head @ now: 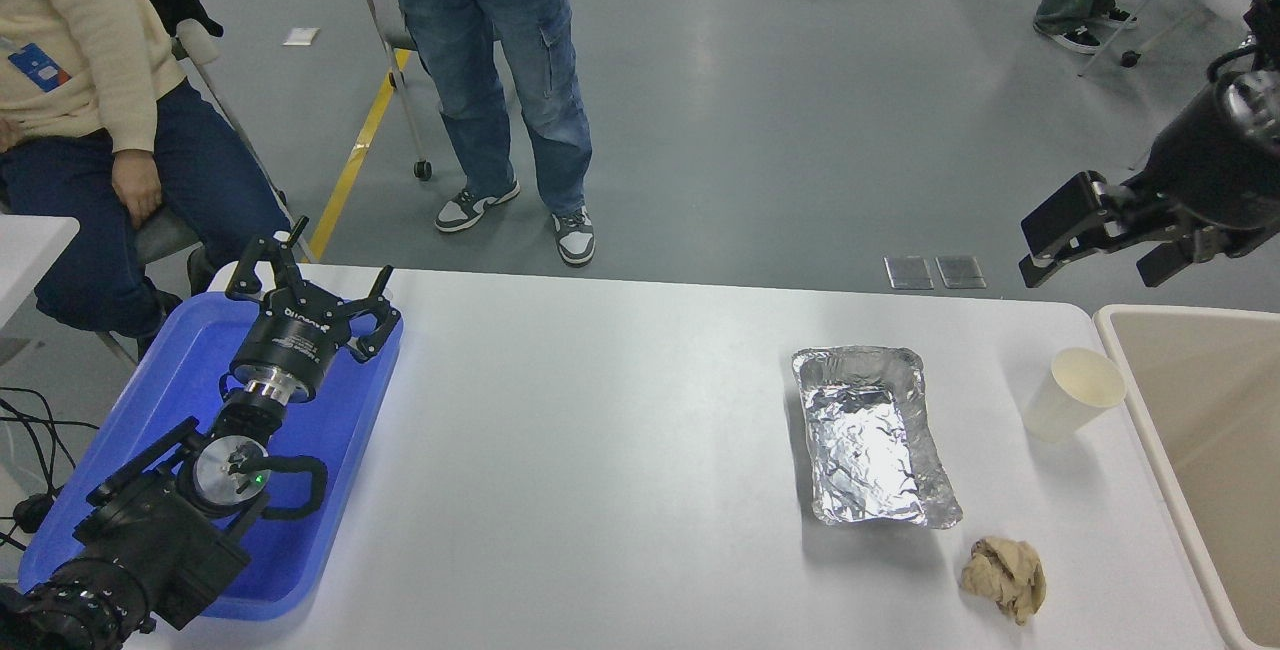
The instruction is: Pick up paper cup place in dustbin
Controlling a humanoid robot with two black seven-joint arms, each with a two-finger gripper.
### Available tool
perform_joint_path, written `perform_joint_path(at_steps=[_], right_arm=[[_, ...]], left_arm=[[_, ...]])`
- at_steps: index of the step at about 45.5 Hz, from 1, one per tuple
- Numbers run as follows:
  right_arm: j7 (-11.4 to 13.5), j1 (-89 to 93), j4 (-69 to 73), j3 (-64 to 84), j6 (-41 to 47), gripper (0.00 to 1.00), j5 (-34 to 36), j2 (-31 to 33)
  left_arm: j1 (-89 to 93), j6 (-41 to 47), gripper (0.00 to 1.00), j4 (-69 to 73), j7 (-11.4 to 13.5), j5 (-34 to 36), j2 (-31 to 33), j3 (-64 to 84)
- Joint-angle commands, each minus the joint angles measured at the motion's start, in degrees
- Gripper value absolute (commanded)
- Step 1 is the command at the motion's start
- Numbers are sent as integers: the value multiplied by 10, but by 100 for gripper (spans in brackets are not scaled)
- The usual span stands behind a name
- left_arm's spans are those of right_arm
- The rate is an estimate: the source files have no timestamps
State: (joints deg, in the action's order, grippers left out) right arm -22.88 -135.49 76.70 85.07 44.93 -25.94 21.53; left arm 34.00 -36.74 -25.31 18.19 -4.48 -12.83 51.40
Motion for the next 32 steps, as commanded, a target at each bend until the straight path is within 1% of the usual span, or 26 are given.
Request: perform_joint_path(at_steps=[1, 6, 9, 11, 17, 25, 28, 30, 32], right_arm=[[4, -13, -1, 6, 1, 100, -1, 4], [6, -8, -3, 6, 1, 100, -2, 5], [7, -4, -3, 11, 1, 96, 1, 5], [8, -2, -3, 22, 1, 91, 6, 5], [8, 3, -3, 37, 1, 90, 12, 4], [8, 43, -9, 31, 1, 92, 19, 4], [7, 70, -23, 28, 1, 94, 19, 5], [7, 88, -35, 27, 1, 98, 19, 5], [7, 104, -47, 26, -32, 100, 19, 6]], left_arm=[[0, -1, 100, 0, 0, 0, 0, 0], [0, -1, 100, 0, 0, 0, 0, 0], [0, -1, 100, 0, 0, 0, 0, 0], [0, -1, 100, 0, 0, 0, 0, 0], [-1, -1, 100, 0, 0, 1, 0, 0], [-1, -1, 100, 0, 0, 0, 0, 0], [-1, -1, 100, 0, 0, 0, 0, 0], [-1, -1, 100, 0, 0, 0, 0, 0], [-1, -1, 100, 0, 0, 0, 0, 0]])
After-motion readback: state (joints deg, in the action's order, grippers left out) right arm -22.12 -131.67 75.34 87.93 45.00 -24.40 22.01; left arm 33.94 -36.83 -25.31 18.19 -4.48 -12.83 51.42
